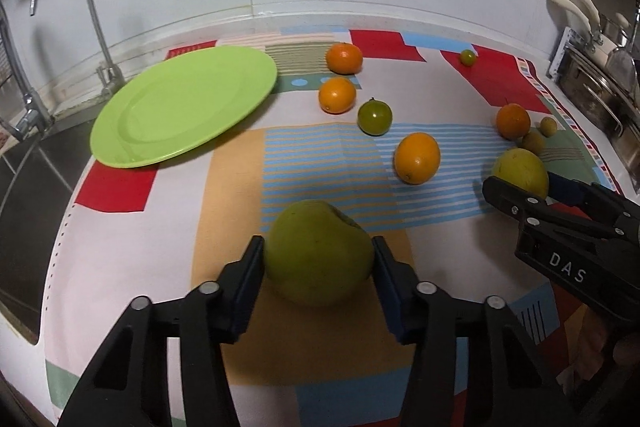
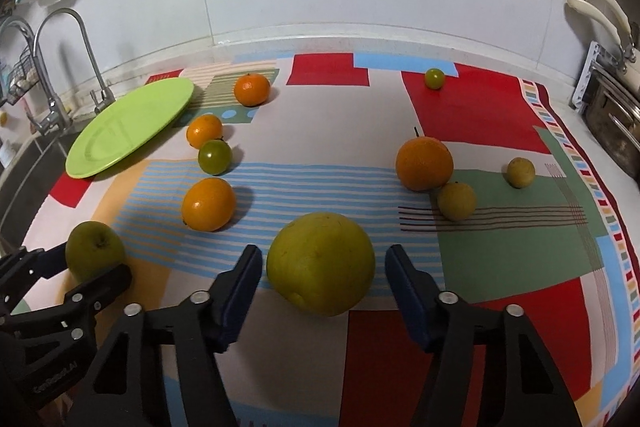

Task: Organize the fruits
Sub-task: 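Grasp the green apple with the left tool while the right tool grasps the yellow pear, then carry both fruits to the green plate and release them there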

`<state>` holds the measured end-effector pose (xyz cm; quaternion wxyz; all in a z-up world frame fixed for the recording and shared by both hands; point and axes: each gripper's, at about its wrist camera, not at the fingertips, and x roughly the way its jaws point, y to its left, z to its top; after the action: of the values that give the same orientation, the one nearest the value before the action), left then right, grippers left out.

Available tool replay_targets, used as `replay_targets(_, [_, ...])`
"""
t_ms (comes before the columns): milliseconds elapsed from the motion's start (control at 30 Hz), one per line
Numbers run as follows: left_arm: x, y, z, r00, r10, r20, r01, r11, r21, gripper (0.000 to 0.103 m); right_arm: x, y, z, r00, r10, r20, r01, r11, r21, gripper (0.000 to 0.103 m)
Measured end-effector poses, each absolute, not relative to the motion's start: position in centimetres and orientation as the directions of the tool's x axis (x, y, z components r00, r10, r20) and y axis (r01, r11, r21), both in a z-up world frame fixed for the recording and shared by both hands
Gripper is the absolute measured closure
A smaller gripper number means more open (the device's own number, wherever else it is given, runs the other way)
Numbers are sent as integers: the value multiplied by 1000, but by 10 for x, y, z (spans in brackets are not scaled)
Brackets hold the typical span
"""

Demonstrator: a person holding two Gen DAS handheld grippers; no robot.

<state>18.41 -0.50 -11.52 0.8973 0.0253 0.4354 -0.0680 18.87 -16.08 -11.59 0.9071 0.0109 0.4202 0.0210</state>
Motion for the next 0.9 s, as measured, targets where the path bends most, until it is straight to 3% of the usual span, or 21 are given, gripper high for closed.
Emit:
replay_targets(67, [185, -4, -115, 611, -106, -784, 149, 989, -17, 53, 190, -160, -117, 638, 47, -768, -28, 999, 37, 51])
replay_targets(400, [188, 7, -104, 615, -145, -775, 170, 984, -49, 53, 187, -150, -109, 637, 56, -769, -32, 998, 46, 52])
replay_targets(900, [201, 67, -57, 705, -125, -698, 152, 988, -24, 53, 201, -84, -56, 706, 157, -691, -155, 986, 66, 52])
